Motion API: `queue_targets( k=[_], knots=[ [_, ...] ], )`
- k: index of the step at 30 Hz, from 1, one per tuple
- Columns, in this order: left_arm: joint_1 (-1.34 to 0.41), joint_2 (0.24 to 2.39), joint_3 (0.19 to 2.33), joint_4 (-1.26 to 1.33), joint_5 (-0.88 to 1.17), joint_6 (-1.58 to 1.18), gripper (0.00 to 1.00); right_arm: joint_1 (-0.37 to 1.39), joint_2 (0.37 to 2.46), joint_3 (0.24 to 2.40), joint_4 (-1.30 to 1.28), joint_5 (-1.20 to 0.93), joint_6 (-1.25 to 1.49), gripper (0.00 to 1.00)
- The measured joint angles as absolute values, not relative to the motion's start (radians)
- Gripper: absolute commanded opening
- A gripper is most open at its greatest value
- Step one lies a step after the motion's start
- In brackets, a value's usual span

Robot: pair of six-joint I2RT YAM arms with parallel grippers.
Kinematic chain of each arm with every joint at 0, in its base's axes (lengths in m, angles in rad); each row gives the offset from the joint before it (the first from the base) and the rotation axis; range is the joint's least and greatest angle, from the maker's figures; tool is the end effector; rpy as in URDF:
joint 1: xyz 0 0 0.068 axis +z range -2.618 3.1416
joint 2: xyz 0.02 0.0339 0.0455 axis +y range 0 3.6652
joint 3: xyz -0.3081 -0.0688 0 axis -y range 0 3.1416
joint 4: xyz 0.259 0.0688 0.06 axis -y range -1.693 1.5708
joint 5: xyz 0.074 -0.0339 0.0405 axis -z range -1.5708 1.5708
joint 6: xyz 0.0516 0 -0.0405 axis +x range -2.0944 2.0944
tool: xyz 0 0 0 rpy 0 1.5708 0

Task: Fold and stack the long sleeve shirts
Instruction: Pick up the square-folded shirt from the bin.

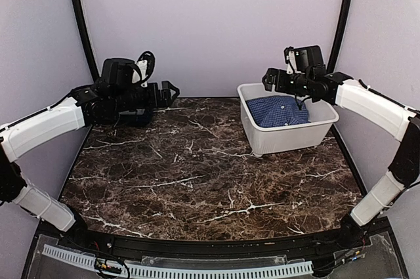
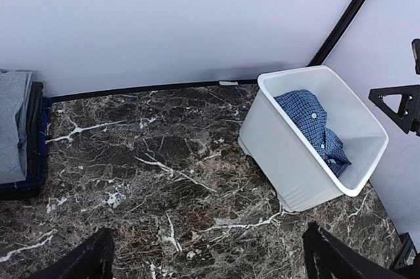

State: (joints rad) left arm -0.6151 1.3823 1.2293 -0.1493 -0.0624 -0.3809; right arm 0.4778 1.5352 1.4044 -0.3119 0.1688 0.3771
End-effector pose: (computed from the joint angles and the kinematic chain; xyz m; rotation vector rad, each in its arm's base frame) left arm 0.2854 -0.1977 0.3986 0.1806 1.9121 -0.6221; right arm 0.3472 0.1700 0.3936 0.0063 2.0268 0.3749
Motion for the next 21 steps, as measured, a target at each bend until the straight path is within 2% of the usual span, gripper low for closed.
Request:
queue_targets(
  k=[15,21],
  knots=[
    [-0.615,1.394,1.243,-0.151,-0.064,-0.381,0.99,0.475,1.543,1.404,-0.311,0.183,0.367,0.99],
    [-0.615,1.399,1.245,-0.152,-0.06,-0.381,0.99,0.406,1.668,1.474,-0.327,0.155,0.356,0.99]
  ],
)
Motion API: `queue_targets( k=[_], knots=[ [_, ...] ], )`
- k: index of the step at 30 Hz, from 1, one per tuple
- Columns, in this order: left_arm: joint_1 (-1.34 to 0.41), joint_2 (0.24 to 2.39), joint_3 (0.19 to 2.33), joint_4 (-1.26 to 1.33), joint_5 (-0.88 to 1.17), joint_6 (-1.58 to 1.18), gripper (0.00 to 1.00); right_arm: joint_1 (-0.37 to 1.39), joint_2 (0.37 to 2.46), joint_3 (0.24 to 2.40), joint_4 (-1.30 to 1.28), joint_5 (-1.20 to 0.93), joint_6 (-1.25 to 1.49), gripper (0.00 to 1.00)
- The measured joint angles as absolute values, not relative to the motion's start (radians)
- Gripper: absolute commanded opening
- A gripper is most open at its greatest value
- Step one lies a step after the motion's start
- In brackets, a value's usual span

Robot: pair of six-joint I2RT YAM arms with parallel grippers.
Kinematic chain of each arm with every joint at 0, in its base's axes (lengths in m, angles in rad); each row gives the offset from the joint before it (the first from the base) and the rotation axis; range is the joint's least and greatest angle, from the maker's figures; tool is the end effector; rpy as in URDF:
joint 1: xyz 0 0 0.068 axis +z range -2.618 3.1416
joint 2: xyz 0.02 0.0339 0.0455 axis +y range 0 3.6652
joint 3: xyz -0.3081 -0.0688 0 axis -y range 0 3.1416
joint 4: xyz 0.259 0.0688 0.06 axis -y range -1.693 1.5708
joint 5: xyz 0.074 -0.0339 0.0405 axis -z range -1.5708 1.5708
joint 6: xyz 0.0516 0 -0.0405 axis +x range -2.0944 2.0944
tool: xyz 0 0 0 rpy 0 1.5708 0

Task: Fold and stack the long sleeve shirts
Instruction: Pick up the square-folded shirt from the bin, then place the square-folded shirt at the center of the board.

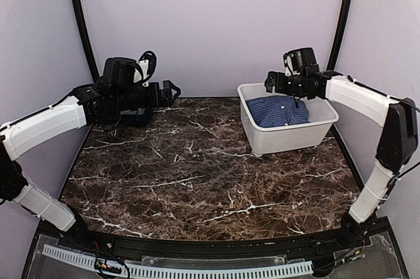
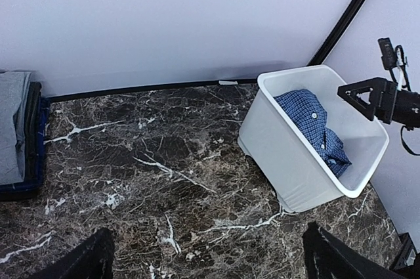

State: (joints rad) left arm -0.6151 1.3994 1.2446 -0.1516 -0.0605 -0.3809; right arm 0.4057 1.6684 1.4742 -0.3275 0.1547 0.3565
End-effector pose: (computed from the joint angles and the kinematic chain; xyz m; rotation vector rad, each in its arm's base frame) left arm 0.2895 -0.2007 0.3986 0.1825 1.9163 -0.6222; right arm 0.3928 0.1601 0.3667 0.0424 2.0993 0.3005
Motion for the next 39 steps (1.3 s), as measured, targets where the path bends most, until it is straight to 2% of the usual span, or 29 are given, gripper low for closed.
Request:
queue_targets(
  k=[12,14,16,17,18,21,22,29,39],
  knots=[
    [-0.615,1.409,1.245,-0.174,-0.059,-0.381,0.99,0.246,2.081,1.704,-0.461,0.15,0.345,0.98],
    [-0.615,1.409,1.245,-0.175,-0.059,-0.381,0.99,0.243,2.13,1.744,-0.48,0.144,0.345,0.91],
    [-0.615,1.409,1.245,-0.175,-0.059,-0.381,0.99,0.243,2.164,1.768,-0.482,0.13,0.343,0.81],
    [-0.615,1.409,1.245,-0.175,-0.059,-0.381,0.99,0.243,2.174,1.772,-0.484,0.125,0.344,0.71],
    [-0.615,1.409,1.245,-0.175,-0.059,-0.381,0.99,0.243,2.178,1.773,-0.486,0.12,0.348,0.58],
    [-0.615,1.409,1.245,-0.175,-0.059,-0.381,0.99,0.243,2.177,1.774,-0.492,0.107,0.351,0.07],
    [-0.615,1.409,1.245,-0.176,-0.059,-0.381,0.99,0.243,2.175,1.774,-0.492,0.105,0.352,0.0],
    [-0.615,1.409,1.245,-0.176,-0.059,-0.381,0.99,0.249,2.094,1.767,-0.51,0.093,0.355,0.0],
    [-0.615,1.402,1.245,-0.173,-0.064,-0.381,0.99,0.35,1.686,1.765,-0.405,0.064,0.314,0.0]
  ],
)
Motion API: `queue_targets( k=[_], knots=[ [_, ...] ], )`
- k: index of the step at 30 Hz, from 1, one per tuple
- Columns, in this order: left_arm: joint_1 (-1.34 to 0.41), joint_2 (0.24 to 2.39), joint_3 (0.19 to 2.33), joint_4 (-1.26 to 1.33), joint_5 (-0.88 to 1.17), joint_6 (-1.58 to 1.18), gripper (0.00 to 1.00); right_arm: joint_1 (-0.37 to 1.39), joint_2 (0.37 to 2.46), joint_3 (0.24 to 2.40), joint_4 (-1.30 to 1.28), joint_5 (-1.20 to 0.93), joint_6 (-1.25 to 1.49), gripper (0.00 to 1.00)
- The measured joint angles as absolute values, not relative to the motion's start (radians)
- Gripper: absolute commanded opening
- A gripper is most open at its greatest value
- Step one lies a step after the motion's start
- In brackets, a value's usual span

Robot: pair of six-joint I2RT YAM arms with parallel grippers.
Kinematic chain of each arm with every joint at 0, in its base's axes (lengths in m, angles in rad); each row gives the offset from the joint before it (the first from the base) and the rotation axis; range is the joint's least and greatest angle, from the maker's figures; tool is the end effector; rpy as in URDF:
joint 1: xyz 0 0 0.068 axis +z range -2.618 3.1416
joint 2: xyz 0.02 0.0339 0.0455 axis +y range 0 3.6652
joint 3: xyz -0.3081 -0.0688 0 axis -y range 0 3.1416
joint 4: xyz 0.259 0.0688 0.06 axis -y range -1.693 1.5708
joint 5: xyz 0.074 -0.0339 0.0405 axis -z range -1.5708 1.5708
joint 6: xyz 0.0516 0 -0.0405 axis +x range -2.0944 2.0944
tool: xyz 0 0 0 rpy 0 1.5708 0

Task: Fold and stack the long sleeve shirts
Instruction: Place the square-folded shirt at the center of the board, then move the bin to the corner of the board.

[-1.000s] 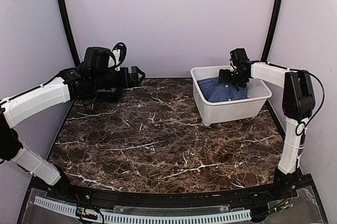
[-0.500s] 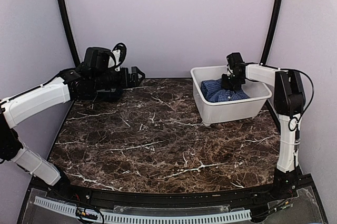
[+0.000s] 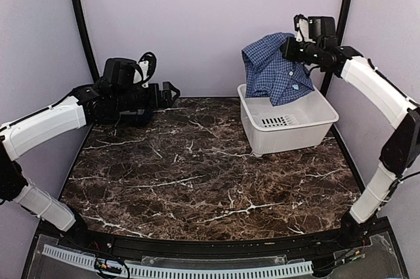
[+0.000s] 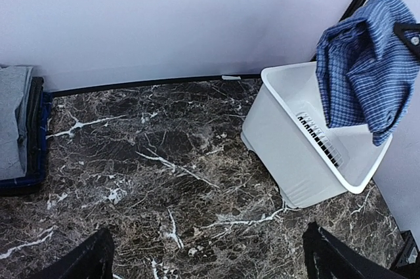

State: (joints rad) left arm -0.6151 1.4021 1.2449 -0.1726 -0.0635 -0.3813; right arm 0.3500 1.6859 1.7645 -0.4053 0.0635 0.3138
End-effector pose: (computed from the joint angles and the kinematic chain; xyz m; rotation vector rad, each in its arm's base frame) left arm 0.2895 -0.2006 0.3953 0.1832 1.9391 -0.6106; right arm 0.4029 0.1436 0.4594 0.0089 1.9159 0.3900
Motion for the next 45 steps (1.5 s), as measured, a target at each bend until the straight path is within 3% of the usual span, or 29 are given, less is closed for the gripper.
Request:
queue_targets(
  k=[9,21,26,28,32,45],
  knots=[
    [-0.615,1.327,1.235,-0.136,-0.104,-0.381,0.99,0.505,1.51,1.764,-0.193,-0.112,0.325,0.0],
    [-0.615,1.114,1.15,-0.067,-0.359,-0.381,0.99,0.777,1.663,1.639,-0.101,-0.249,0.444,0.0],
    [-0.615,1.097,1.132,-0.054,-0.401,-0.381,0.99,0.827,1.837,1.643,-0.149,-0.263,0.487,0.53],
    [-0.615,1.1,1.128,-0.054,-0.403,-0.381,0.99,0.831,1.891,1.646,-0.185,-0.26,0.493,0.62],
    [-0.615,1.115,1.128,-0.054,-0.396,-0.381,0.99,0.812,1.957,1.673,-0.237,-0.236,0.489,0.69],
    [-0.615,1.193,1.128,-0.062,-0.26,-0.389,0.99,0.623,2.006,1.694,-0.252,-0.132,0.508,0.7]
  ],
)
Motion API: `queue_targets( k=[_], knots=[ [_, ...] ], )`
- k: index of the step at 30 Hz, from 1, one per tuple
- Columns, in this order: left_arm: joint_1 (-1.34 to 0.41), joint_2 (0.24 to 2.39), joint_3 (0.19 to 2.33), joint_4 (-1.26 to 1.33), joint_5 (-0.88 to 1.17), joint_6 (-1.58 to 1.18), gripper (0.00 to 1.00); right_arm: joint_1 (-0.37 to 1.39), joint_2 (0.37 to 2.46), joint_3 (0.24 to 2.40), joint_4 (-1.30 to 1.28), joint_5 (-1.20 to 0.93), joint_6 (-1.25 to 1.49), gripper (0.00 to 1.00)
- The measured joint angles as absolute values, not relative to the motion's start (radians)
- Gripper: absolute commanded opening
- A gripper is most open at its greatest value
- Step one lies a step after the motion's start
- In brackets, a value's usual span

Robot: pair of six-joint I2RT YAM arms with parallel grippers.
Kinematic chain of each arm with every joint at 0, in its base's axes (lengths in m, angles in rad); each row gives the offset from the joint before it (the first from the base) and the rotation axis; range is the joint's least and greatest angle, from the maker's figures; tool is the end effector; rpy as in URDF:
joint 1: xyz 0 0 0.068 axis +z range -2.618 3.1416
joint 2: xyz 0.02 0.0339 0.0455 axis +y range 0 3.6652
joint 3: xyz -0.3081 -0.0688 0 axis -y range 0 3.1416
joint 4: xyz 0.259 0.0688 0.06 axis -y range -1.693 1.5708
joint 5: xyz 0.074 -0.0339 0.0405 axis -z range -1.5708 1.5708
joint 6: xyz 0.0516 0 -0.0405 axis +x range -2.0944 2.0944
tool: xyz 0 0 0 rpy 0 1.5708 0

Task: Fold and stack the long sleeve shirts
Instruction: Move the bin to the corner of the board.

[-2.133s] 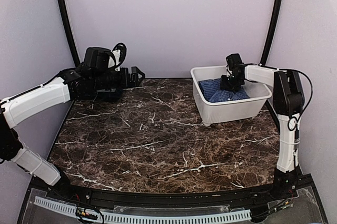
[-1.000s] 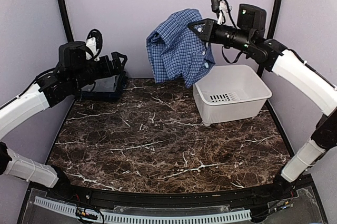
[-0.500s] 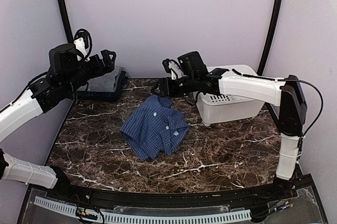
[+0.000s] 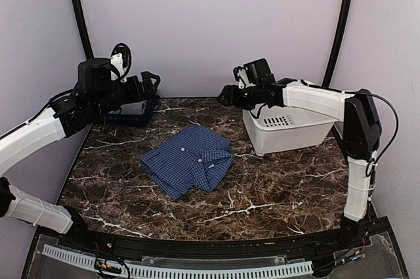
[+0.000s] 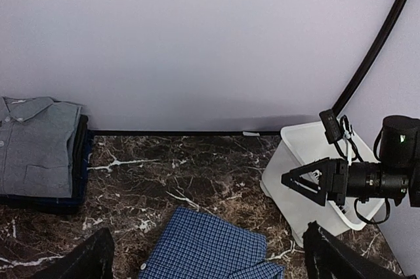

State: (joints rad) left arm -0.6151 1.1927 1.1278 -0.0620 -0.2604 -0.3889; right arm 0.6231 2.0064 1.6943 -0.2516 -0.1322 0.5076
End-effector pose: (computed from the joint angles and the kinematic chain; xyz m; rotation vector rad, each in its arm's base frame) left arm 0.2457 -0.1573 0.4272 -0.0029 1.7216 -0.5283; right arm 0.4189 0.3094 0.3035 -0.2105 2.2279 0.7850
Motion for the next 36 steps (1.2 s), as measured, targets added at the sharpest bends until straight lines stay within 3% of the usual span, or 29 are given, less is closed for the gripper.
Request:
queue_targets(
  k=[14,36],
  knots=[
    [-0.696,1.39,1.087,-0.215,0.028,-0.385,0.97,0.498,1.968,1.63,-0.198,-0.01,0.503,0.71],
    [-0.89,1.496,1.026,-0.377,0.064,-0.333,0.95,0.356,2.132,1.881,-0.281,-0.058,0.375,0.76]
  ],
)
